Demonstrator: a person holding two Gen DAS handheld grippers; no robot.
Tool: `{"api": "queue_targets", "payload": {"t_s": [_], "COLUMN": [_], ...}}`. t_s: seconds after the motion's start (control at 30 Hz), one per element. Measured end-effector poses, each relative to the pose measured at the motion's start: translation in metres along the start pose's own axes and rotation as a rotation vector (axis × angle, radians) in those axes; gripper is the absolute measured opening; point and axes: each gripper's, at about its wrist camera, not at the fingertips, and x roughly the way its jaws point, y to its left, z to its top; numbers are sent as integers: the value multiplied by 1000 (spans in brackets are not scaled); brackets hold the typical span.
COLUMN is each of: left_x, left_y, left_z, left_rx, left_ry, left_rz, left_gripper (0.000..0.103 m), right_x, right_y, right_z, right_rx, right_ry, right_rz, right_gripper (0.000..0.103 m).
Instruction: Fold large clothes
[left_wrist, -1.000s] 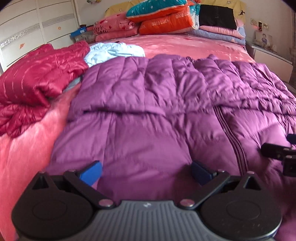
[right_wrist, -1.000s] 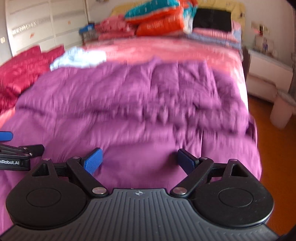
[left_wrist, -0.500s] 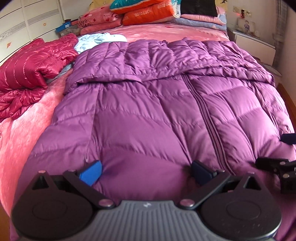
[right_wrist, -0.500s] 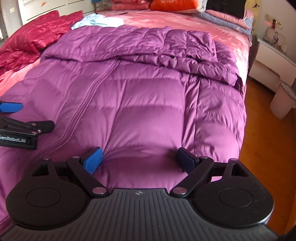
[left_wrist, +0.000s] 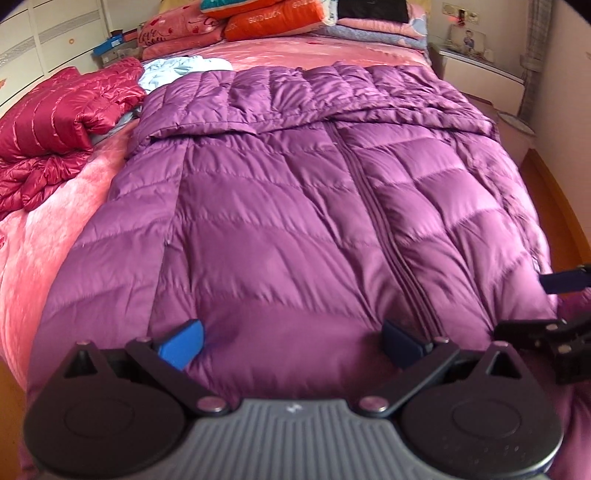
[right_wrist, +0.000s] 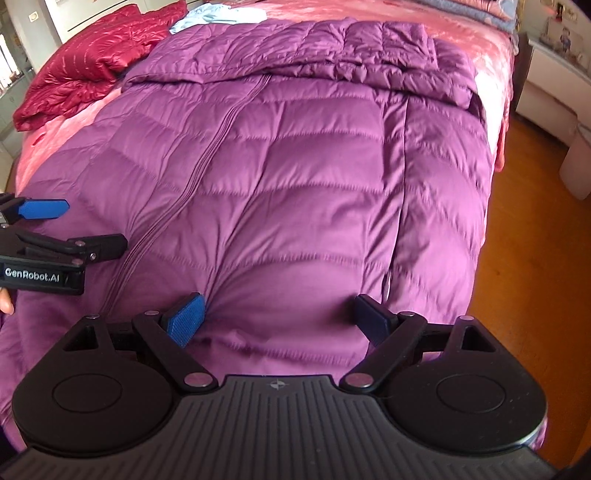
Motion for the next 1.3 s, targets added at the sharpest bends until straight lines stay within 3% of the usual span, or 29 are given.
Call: {"api": "queue_targets", "payload": {"t_s": [0.17,0.33,0.43,0.57,0.77,0.97,1.3], "left_x": [-29,-76,-101,-122,-125,-120,-118], "left_y": [6,31,58,98,143,161,164], "left_z": [-12,-16,-19,-30,-55,-80,-102], "left_rx": [-17,-59,-130,-230,-311,-346,-306], "left_ry": [-8,-122,-182,-234,-195,-122,-53], "left_rz": [-51,-42,-24,37,104,102,62], "left_gripper": [102,102,102,102,102,102,102], "right_x": [-19,-69,-102,-133,-142,-131,-95], "right_y": [-2,-17,-39,-72,-103,-101,-90], "right_z": [-10,-13,-15,-29,-59,-71,-61], "right_rx": [27,67,103,119,98,55,0], "right_ry": [19,-102,-181,-226,-163,-80,40], "right_rz": [48,59,35,-58,-174,-194,-182], "right_gripper": [103,103,103,103,103,103,103]}}
